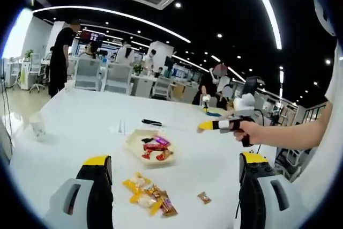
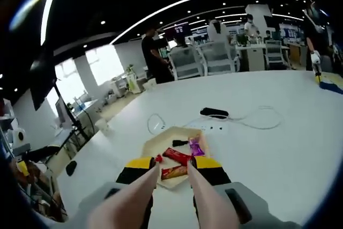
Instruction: Place the target food into the container with the food tongs after gripping and lifting it, then release it inside without dropping or visibly crushing the food.
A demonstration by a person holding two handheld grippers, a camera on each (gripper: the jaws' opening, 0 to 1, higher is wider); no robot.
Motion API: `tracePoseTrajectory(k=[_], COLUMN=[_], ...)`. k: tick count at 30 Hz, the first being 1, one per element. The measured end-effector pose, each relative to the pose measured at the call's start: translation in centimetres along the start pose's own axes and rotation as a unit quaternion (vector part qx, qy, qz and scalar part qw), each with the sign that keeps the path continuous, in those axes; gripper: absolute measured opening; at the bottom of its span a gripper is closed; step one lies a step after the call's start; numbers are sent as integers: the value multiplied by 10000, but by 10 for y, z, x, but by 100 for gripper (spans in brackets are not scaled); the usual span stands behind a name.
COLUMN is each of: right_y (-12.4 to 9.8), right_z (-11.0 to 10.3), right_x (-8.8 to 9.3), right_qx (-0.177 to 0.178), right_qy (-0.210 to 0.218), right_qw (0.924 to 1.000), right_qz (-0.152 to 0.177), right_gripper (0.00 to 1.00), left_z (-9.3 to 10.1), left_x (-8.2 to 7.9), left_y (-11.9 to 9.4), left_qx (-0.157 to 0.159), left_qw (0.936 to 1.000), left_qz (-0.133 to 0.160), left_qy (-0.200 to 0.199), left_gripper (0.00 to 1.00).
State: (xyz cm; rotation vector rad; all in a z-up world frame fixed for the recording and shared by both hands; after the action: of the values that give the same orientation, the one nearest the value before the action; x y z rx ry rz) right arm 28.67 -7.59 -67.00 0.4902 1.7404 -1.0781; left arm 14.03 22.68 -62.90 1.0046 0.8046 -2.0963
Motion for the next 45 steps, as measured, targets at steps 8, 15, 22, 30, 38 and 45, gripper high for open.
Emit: tracePoseTrajectory(k=[8, 15, 22, 30, 38, 45], right_y=[-3, -17, -26, -24, -27, -32], right_z=[-15, -43, -55, -65, -76, -92], right_x=[17, 29, 45, 61, 85, 105], right_qx=[-47, 210, 453, 354, 292, 278], right_qy=[-18, 152, 329, 151, 248, 305], right_qw=[9998, 9993, 9981, 9989, 9977, 9964], right_qz=[-170, -285, -252, -284, -564, -739], right_gripper=[27, 28, 27, 28, 27, 27], left_z=[-2, -7, -8, -15, -20, -33], left_x=[16, 29, 17, 29, 33, 38], left_y=[6, 8, 6, 12, 6, 13], left_qx=[20, 622, 837, 890, 661, 570], left_qw=[9998, 9966, 9954, 9952, 9976, 9975], left_qz=[-91, -537, -447, -385, -210, -415], left_qy=[-168, -53, 151, 163, -27, -43], left_gripper=[99, 99, 99, 99, 99, 99])
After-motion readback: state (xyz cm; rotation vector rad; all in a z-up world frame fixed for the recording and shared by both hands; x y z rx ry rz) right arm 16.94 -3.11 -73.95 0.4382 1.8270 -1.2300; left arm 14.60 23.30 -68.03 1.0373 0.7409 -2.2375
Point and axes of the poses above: the point that each gripper's makers call its tool centre point, and the gripper's own axes: y roughly forward along the fingers, z roughly to its right, x roughly out of its underside, the point moved 7 cm from there along -y, roughly backward along the fingers, and after that the axes turned 13 degrees about -y, right-handed, at the moved point
